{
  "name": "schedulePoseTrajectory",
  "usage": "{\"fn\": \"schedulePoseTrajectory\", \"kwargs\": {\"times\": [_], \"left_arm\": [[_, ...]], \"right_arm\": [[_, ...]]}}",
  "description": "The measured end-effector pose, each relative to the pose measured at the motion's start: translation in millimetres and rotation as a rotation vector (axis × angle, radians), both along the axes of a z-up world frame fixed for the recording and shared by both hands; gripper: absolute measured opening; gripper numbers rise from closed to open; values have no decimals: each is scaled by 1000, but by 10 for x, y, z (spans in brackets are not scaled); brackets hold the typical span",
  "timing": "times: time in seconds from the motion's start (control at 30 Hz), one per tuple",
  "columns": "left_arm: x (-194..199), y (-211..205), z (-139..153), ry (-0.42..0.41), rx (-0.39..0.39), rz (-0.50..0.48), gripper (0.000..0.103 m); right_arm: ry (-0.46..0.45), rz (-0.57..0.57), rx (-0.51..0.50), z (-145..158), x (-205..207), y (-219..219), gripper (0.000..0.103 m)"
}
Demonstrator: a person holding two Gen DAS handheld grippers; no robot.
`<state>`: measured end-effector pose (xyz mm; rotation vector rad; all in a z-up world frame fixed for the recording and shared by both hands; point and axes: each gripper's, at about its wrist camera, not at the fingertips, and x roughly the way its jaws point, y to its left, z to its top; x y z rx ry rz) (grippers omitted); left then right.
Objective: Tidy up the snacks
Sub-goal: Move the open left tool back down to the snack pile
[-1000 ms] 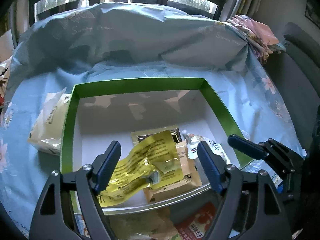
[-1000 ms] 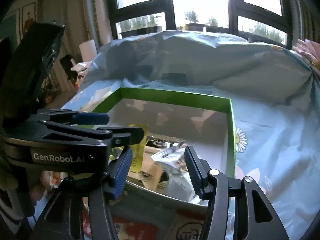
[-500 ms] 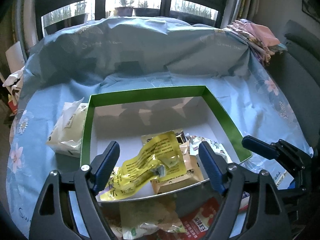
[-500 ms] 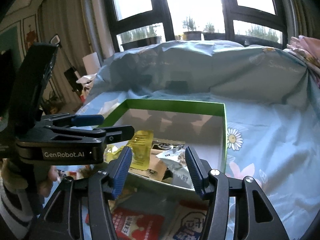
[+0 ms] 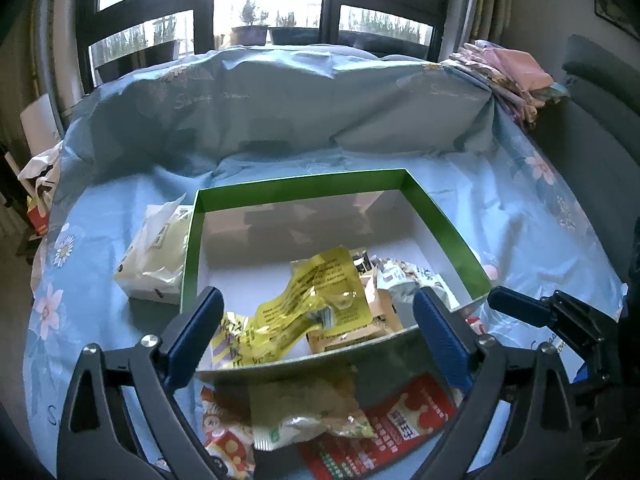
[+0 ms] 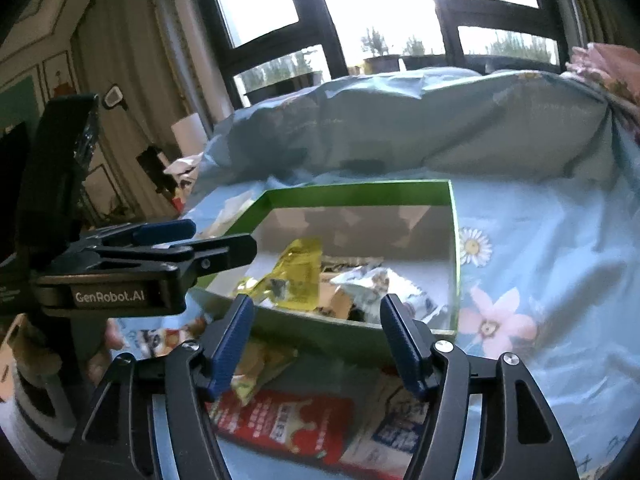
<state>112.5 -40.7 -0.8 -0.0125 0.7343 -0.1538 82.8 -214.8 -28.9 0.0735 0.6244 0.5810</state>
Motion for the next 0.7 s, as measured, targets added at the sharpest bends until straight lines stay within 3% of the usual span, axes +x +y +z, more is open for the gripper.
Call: {"fn": "schedulePoseTrajectory", "kwargs": {"times": [0.3,0.57,0.7], "left_arm": [[-272,161,-33,12,-22,25,103],[-553,737,-97,51,-148,129,103],[-649,1047,-245,115,-215,189,102]], "right_arm": [[28,72,20,-133,-203,111,72],[71,165,23,-308,-357,338,72],[82,224,9,-367,-408,496,72]]}}
